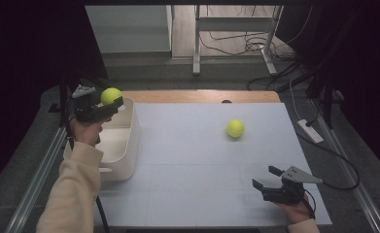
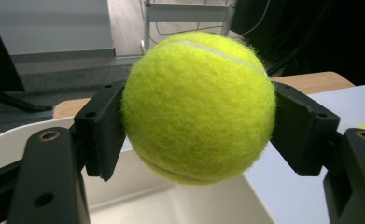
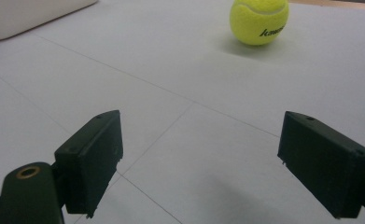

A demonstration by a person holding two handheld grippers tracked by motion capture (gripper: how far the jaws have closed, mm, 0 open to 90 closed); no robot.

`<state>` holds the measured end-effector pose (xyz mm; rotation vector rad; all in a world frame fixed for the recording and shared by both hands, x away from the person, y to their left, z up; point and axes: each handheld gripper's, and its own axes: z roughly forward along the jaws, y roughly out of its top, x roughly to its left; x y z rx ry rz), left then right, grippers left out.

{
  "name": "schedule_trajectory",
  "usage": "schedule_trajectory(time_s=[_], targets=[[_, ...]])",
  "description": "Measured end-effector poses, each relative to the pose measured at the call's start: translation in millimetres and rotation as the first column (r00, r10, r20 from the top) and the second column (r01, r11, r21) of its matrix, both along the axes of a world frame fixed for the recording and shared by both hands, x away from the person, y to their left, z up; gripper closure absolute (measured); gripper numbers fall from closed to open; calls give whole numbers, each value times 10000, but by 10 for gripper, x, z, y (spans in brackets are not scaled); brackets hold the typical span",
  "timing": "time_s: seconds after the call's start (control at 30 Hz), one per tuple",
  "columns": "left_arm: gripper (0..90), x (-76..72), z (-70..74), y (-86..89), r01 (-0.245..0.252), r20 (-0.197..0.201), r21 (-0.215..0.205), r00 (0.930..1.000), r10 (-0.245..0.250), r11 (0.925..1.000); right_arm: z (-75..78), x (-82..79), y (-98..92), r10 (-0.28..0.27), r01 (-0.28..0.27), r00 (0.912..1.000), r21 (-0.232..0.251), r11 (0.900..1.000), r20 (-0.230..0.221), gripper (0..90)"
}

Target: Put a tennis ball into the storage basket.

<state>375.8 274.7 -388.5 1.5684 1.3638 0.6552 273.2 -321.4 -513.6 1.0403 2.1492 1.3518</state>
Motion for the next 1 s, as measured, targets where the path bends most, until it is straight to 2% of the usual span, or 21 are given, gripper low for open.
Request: schedule_trajectory(time_s=[0.63, 1.0], targets=[[265, 58, -90, 163, -490, -649, 344, 9966, 511, 9982, -3, 6, 4, -2, 2, 10000, 4, 10000, 8, 139], [264, 112, -179, 223, -557, -1403, 569, 9881, 632, 9968, -5, 7, 6, 5, -5, 10000, 12, 10000, -8, 139]])
